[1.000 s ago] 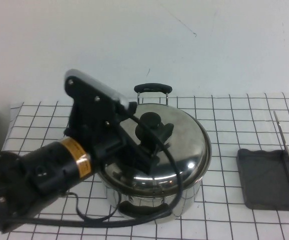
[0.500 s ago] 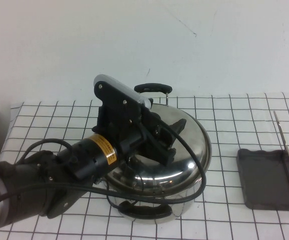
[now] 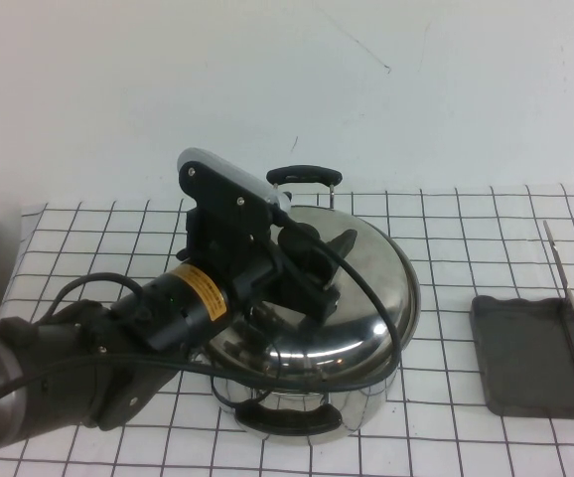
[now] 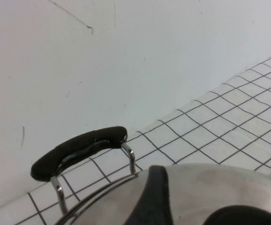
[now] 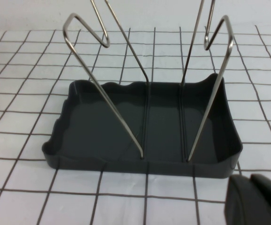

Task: Put pot lid on rack
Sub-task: Open the pot

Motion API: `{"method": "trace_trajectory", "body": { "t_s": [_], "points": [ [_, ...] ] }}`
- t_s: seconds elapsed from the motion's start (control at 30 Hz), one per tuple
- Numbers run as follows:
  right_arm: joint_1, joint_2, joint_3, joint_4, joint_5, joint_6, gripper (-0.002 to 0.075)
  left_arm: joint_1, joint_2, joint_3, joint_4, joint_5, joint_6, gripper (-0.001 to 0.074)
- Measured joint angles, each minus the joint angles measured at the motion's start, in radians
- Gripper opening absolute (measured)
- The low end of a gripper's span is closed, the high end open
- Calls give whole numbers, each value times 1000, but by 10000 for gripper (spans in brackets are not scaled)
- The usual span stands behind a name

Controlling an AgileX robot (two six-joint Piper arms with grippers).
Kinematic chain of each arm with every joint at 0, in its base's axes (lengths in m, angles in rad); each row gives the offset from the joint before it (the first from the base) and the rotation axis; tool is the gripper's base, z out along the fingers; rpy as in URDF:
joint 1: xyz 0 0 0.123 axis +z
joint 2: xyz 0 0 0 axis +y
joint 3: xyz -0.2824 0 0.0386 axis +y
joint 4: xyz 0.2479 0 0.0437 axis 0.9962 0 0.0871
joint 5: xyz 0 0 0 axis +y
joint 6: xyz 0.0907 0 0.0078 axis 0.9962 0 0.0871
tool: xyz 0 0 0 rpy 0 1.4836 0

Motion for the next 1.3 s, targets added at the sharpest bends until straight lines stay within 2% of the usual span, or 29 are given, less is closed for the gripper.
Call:
{"method": "trace_trajectory", "body": {
  "t_s": [0.23,0.3,0.4,0.6,0.8,0.9,1.07,1.17,1.3],
  "points": [
    [0,0,0,0,0,0,-3,0,34,0,11,4,-73,502],
    [0,0,0,0,0,0,-3,0,38,0,13,4,-79,447],
    [0,0,0,0,0,0,-3,3,38,0,14,4,-81,321],
    [0,0,0,0,0,0,-3,4,12,-8,60,32,-87,316],
    [0,0,0,0,0,0,-3,4,-132,-41,83,19,-131,316],
    [0,0,0,0,0,0,-3,4,-206,-41,87,-1,-255,316],
    [0,0,0,0,0,0,-3,4,-249,-41,132,-67,-638,316],
    [0,0,0,0,0,0,-3,4,-228,-41,142,-159,-733,316],
    [0,0,0,0,0,0,-3,4,-158,-41,148,-337,-760,316]
  ]
}}
